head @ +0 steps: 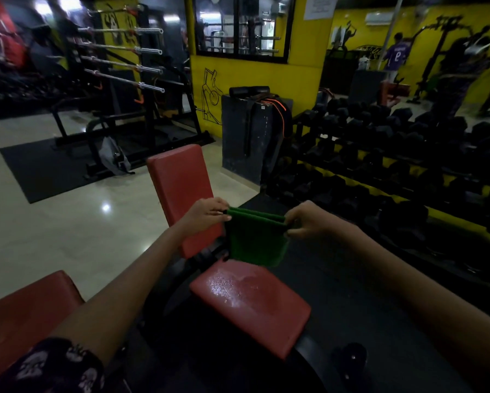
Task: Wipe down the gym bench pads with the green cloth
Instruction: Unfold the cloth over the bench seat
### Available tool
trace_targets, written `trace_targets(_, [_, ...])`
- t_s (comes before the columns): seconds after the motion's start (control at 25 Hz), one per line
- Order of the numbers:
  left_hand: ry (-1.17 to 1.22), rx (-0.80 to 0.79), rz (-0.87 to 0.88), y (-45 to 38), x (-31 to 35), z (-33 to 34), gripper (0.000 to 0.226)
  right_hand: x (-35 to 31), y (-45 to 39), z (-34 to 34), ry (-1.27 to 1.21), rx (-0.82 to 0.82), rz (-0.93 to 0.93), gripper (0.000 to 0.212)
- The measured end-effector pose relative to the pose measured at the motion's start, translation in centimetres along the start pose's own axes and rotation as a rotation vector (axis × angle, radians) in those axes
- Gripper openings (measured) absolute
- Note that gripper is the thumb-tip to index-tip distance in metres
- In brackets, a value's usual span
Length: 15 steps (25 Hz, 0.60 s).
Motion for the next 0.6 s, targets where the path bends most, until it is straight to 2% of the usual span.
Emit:
trace_targets(0.08, [0.049, 0.024, -0.051, 0.8, -0.4, 0.3, 0.02, -0.6, -0.3, -1.9, -0.056, 0.015, 0.05, 0.016])
trace_targets(0.24, [0.139, 0.092, -0.105, 1.5, -0.4, 1.0, 0.017, -0.6, -0.7, -2.5, -0.069, 0.002, 0.14, 0.024])
trace_targets(0.32, [0.208, 0.113, -0.195, 2.0, -1.2, 0.5, 0.017, -1.4, -0.9, -2.1, -0.204, 0.024, 0.104, 0.037])
trace_targets(0.36, [0.197, 0.064, -0.221, 2.3, -1.4, 0.3, 0.014, -1.8, -1.1, -1.6, -0.312, 0.002, 0.082, 0.052])
trace_targets(0.4, [0.139, -0.014, -0.209, 2.5, -1.1, 0.3, 0.015, -2.3, -1.3, -1.1, -0.408, -0.032, 0.062, 0.068])
trace_targets(0.48, [0.052, -0.148, -0.143, 2.5, 0.4, 0.6, 0.044, -3.4, -2.3, -0.3, -0.527, -0.048, 0.04, 0.086])
trace_targets(0.52, [0.035, -0.158, -0.11, 2.2, 1.3, 0.9, 0.056, -4.0, -2.8, 0.1, -0.579, -0.036, 0.035, 0.087])
trace_targets(0.56, [0.03, -0.144, -0.07, 1.8, 1.8, 1.3, 0.058, -4.6, -3.3, 0.4, -0.619, -0.023, 0.032, 0.085])
trace_targets(0.6, [0.031, -0.129, -0.026, 1.4, 2.1, 1.7, 0.049, -5.0, -3.6, 0.6, -0.646, -0.006, 0.03, 0.081])
Point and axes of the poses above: each hand's wrist, its own y-axis away from the middle knuckle, its own z-axis out of the palm, x = y × z, the point moved 2 cm from there along -y, towards the middle knuckle, and after that the axes turned 7 degrees about z, right-handed, at the moved point
